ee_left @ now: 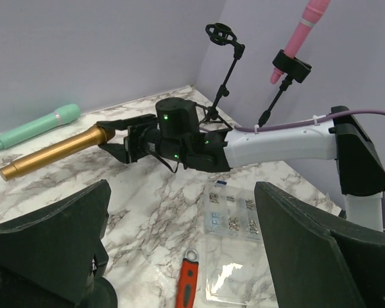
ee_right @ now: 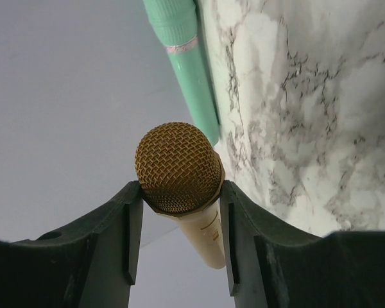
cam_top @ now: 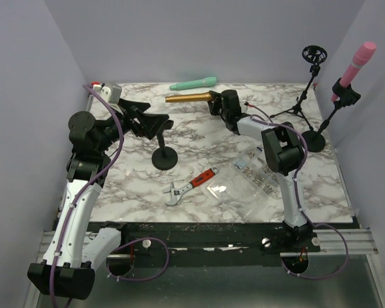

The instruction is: Remove the microphone from the stand

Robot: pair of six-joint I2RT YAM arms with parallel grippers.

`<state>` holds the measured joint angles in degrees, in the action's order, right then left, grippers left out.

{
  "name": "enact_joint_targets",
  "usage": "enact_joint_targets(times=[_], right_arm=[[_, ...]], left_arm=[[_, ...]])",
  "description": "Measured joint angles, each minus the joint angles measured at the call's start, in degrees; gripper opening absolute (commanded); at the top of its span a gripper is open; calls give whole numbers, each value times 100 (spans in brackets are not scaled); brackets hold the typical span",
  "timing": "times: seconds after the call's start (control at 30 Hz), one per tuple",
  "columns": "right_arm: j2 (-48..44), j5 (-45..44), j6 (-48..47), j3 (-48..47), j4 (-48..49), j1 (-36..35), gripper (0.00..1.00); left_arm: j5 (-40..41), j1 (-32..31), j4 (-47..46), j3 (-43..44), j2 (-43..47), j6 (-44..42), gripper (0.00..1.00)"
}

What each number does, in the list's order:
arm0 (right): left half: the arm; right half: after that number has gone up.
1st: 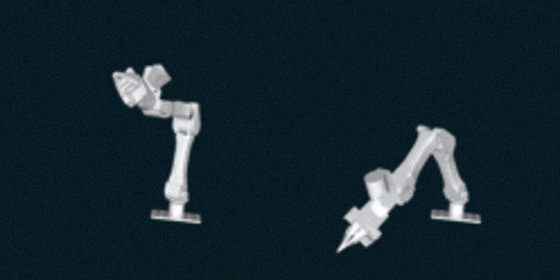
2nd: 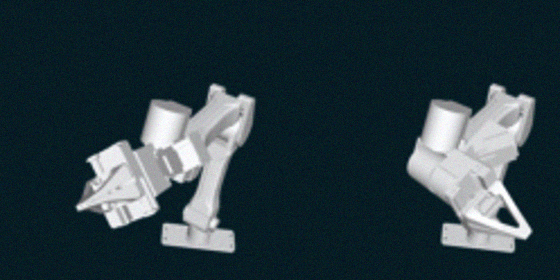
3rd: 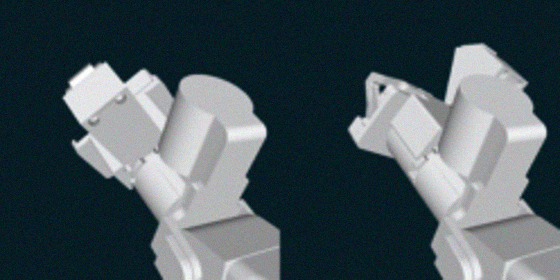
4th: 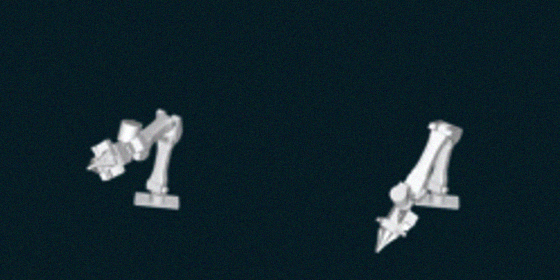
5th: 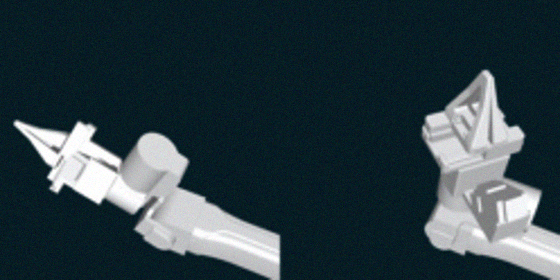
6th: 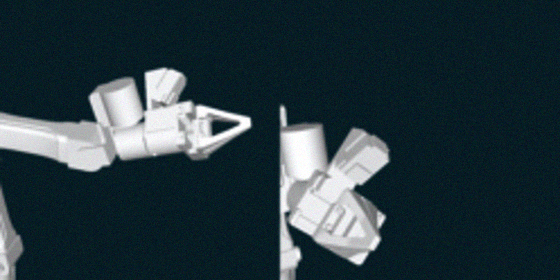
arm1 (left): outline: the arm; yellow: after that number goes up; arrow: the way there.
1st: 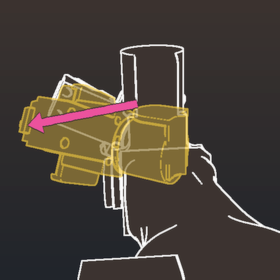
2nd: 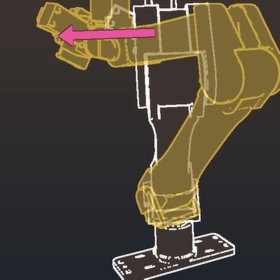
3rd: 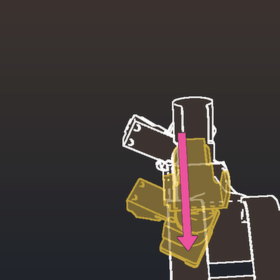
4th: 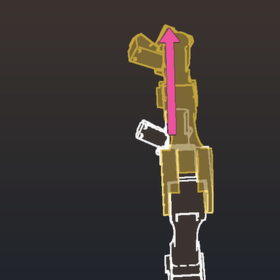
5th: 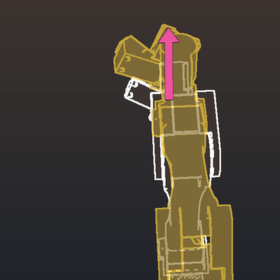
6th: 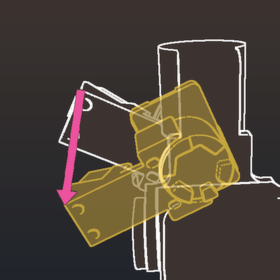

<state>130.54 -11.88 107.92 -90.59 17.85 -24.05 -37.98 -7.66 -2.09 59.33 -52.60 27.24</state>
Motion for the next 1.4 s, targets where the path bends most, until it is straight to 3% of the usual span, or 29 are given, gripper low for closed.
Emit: enact_joint_targets(times=[0.3, 0.63, 0.77, 1.27, 1.4], right_arm=[[756, -328, -282, -1351, -1228, 7, 1], [1134, -568, -299, -1882, -2083, 17, 6], [1248, -566, -282, -2000, -2168, 17, 16], [1263, -566, -343, -2096, -2354, 44, 76], [1248, -564, -444, -2144, -2358, 44, 83]], left_arm=[[0, -33, 0, 0, 0, 0, 98], [0, -35, 0, 0, 0, 0, 98], [0, -35, 0, 0, 0, 0, 99], [0, -35, 0, 0, -2, 0, 99], [0, -35, 0, 0, -2, 2, 98]])
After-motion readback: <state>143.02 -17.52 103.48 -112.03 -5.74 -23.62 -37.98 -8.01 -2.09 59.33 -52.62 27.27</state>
